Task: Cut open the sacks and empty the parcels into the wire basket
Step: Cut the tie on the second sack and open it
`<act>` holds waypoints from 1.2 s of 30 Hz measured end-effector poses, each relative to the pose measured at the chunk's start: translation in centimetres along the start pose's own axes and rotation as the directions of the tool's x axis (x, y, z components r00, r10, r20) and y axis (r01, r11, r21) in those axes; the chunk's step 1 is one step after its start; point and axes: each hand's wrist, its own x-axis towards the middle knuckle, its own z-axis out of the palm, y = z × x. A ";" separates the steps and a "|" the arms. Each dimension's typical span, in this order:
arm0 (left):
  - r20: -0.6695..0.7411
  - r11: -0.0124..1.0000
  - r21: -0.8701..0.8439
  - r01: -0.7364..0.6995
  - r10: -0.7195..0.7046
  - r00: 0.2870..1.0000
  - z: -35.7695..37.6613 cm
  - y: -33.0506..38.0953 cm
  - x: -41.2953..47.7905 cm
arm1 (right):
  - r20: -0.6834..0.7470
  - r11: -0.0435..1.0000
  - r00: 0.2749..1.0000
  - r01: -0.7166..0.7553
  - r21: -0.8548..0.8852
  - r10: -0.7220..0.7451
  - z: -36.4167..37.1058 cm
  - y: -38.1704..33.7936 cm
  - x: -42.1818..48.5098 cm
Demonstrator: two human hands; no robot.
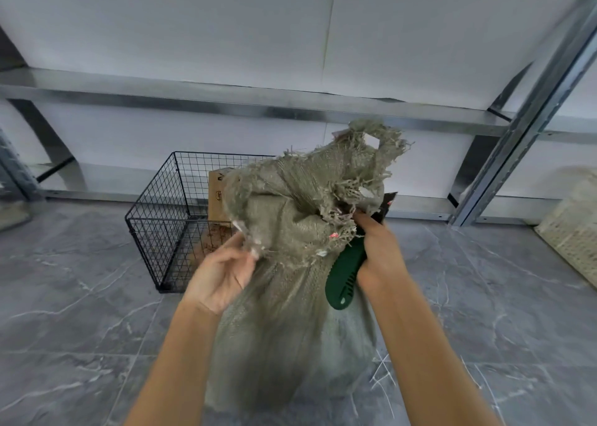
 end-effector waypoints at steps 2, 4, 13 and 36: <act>-0.270 0.957 0.277 0.089 -0.011 0.963 0.4 -0.8 1.0 | 0.027 1.000 1.000 -0.002 0.027 0.001 0.0 -0.1 -0.2; -0.363 0.770 0.612 0.180 0.071 0.929 2.0 -1.7 1.2 | 0.049 0.999 0.999 -0.006 0.033 0.004 0.1 -0.4 -0.7; 0.083 -0.143 0.989 -0.049 0.241 0.967 4.9 -3.6 3.5 | 0.218 0.867 0.958 0.264 -0.423 -0.185 0.3 -0.6 -1.2; -0.391 0.581 0.793 0.183 0.256 0.884 7.9 -3.3 3.1 | 0.549 0.611 0.831 0.388 -0.690 0.092 -0.2 0.9 -0.6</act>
